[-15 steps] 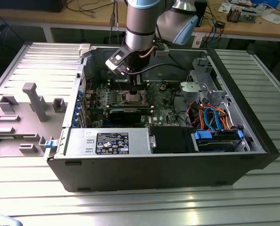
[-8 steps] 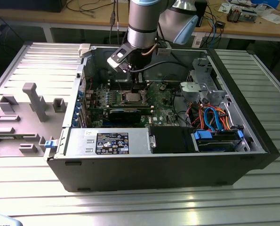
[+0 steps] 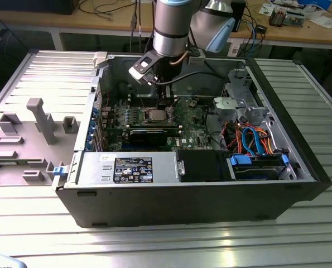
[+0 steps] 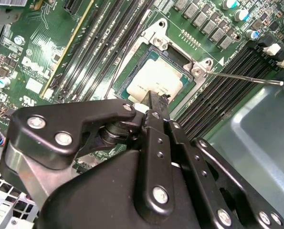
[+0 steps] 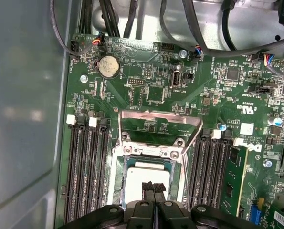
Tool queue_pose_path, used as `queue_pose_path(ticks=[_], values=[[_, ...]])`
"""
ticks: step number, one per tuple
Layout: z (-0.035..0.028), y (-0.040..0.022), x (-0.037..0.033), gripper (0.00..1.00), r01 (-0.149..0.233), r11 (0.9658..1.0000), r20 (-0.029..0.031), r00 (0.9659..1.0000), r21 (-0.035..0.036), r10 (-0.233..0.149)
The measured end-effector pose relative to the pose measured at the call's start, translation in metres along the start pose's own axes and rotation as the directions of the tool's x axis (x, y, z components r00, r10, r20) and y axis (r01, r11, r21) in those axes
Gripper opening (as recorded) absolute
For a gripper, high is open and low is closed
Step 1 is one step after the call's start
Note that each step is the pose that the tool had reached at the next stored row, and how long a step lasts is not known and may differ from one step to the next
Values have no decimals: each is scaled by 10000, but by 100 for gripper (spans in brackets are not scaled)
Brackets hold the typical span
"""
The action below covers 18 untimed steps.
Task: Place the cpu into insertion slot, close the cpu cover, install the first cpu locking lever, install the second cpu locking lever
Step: 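Place the cpu into insertion slot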
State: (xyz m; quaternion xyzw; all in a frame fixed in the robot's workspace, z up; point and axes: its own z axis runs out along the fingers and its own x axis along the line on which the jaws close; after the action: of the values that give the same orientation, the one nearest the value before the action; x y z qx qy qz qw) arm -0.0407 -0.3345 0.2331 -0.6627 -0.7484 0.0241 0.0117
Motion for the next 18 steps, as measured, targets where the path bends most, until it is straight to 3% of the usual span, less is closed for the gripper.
queue_pose_path(ticks=[10,18], values=[[-37,50,-7,11,1,10000,-4,10000,48,0],[-255,41,-11,11,0,10000,-5,10000,48,0]])
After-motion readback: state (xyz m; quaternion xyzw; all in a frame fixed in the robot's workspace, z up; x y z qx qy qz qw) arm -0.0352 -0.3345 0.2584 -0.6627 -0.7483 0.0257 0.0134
